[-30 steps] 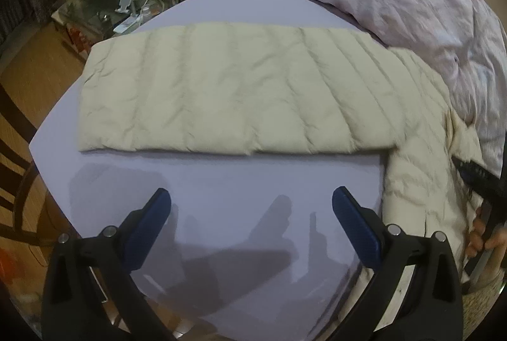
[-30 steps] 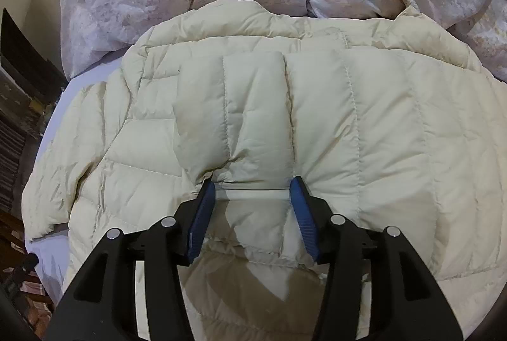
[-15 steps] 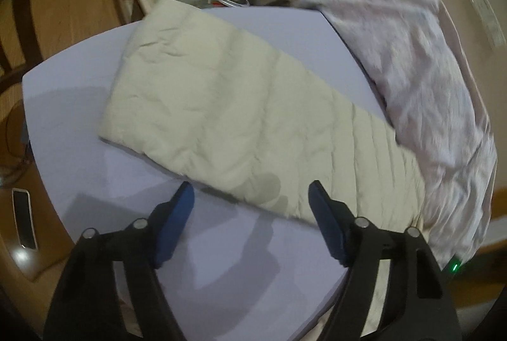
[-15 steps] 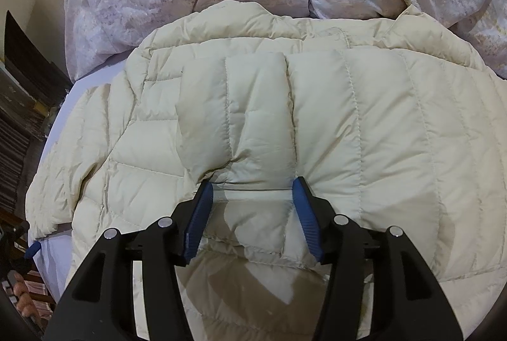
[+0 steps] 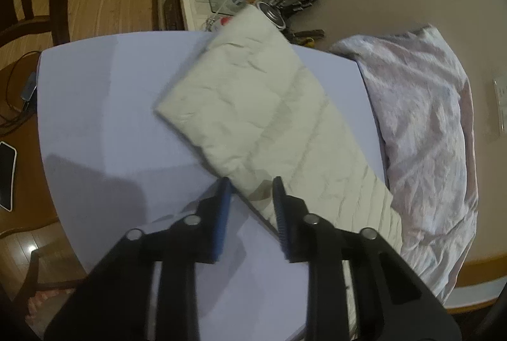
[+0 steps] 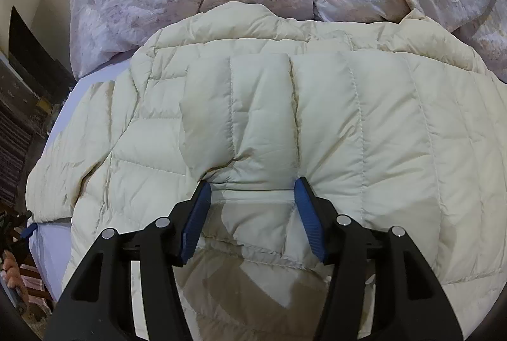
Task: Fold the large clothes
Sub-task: 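Close the left tool on the other sleeve cuff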
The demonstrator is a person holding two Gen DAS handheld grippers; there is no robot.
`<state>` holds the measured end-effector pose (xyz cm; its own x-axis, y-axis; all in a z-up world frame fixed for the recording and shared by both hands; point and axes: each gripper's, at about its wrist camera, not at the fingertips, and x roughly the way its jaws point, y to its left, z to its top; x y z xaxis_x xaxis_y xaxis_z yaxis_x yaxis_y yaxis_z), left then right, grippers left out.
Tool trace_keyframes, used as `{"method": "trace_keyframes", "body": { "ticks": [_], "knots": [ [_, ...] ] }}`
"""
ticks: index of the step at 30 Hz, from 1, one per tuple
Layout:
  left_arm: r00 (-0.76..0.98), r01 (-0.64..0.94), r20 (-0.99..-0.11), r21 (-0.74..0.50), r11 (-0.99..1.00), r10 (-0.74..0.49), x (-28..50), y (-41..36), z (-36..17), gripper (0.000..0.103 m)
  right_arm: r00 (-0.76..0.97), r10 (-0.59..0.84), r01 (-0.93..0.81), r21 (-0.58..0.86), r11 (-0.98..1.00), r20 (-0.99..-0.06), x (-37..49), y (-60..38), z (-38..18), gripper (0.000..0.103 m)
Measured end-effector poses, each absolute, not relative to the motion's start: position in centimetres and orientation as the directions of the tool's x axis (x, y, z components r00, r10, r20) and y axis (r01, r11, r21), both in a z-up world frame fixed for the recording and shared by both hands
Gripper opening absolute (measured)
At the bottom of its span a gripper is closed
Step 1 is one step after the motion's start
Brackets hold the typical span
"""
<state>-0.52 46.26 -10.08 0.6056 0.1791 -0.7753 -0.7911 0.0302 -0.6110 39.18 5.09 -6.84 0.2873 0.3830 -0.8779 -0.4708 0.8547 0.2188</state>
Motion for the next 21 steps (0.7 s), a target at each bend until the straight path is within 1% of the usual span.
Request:
{"method": "trace_keyframes", "body": {
  "ticks": [1,2,3,4,5,12,21],
  "knots": [
    [0.6,-0.795,-0.779,-0.607,0.022,0.183,-0.6,46.4,-10.1,0.019,0.288,0.384,-0.472,0.218,0.854,-0.878,39.2,5.1,-6.8,0.057],
    [0.593,-0.798,-0.783,-0.602,0.012,0.188,-0.6,46.6,-10.2,0.012,0.288,0.384,-0.474,0.218,0.853,-0.877,39.2,5.1,-6.8,0.057],
    [0.586,-0.803,-0.787,-0.596,0.005,0.191,-0.7,46.7,-10.3,0.009,0.288,0.385,-0.475,0.218,0.853,-0.877,39.2,5.1,-6.8,0.058],
    [0.58,-0.806,-0.791,-0.591,-0.002,0.195,-0.7,46.9,-10.4,0.004,0.288,0.385,-0.476,0.218,0.852,-0.877,39.2,5.1,-6.8,0.058],
    [0.575,-0.809,-0.794,-0.588,-0.011,0.201,-0.7,47.1,-10.6,0.001,0.289,0.386,-0.478,0.217,0.851,-0.876,39.2,5.1,-6.8,0.058],
    [0.543,-0.834,-0.81,-0.551,0.025,0.221,0.0,47.4,-10.3,0.0,0.29,0.388,-0.481,0.217,0.849,-0.875,39.1,5.1,-6.8,0.058],
    [0.573,-0.816,-0.777,-0.571,0.092,0.261,0.1,47.2,-8.3,0.0,0.286,0.397,-0.485,0.226,0.845,-0.872,39.2,5.0,-6.8,0.058]
  ]
}}
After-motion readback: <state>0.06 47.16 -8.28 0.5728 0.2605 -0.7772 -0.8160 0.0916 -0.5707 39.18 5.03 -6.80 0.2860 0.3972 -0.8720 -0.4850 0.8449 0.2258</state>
